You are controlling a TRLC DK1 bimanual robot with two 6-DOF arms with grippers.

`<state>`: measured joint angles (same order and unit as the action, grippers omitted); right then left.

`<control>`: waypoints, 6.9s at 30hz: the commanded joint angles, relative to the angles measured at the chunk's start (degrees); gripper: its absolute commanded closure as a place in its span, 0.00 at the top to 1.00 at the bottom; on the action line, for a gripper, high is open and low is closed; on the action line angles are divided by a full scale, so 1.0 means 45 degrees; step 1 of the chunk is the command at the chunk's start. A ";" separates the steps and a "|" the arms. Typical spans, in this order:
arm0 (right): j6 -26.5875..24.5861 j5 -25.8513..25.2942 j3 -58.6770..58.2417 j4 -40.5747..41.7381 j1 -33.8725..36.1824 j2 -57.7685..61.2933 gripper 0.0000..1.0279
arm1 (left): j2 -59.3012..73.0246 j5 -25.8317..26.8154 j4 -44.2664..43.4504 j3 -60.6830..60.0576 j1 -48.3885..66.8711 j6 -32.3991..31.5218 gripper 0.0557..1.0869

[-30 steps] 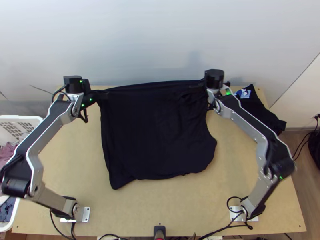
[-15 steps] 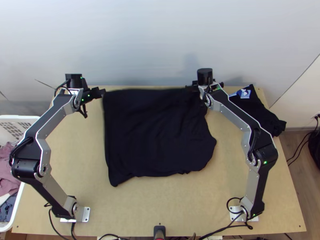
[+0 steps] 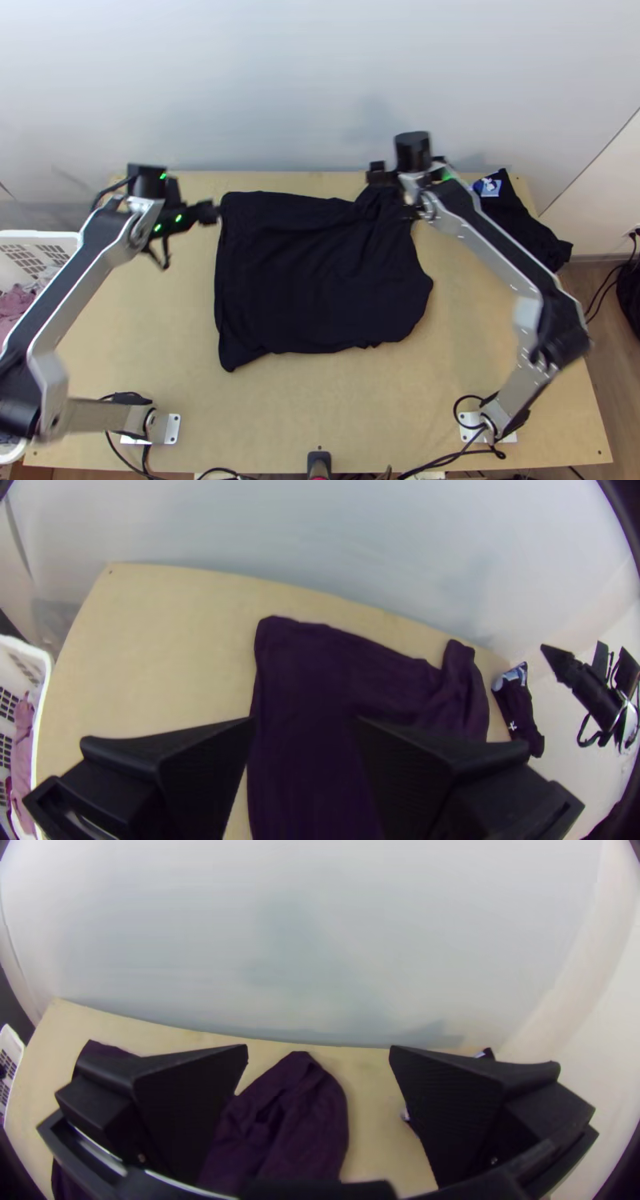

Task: Fold the t-shirt

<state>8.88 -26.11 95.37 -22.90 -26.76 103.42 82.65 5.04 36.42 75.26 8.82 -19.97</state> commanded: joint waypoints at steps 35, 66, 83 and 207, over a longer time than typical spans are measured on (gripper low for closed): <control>0.3065 0.4356 -0.7561 -0.6983 -0.0771 -0.9642 0.96 | -0.3152 0.0326 0.2433 -0.7702 0.5989 -0.0309 0.90; 0.3358 0.7696 -0.9788 -0.6084 -0.5537 -0.5970 0.96 | -0.3055 -0.0612 0.1632 -0.2546 0.1849 -0.0094 0.04; 0.3162 0.7325 -0.8909 -0.3760 -0.5576 -0.2981 0.93 | -0.2098 -0.0592 0.1613 -0.1608 0.1165 -0.0211 0.04; -0.5939 -0.2382 0.5876 -0.8467 -0.2314 -1.0813 0.03 | -0.6023 0.2670 0.7433 1.1751 0.0110 0.0980 0.04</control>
<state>-20.16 -37.91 119.02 -51.57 -36.86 57.17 58.67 13.13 63.66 127.52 9.26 -16.45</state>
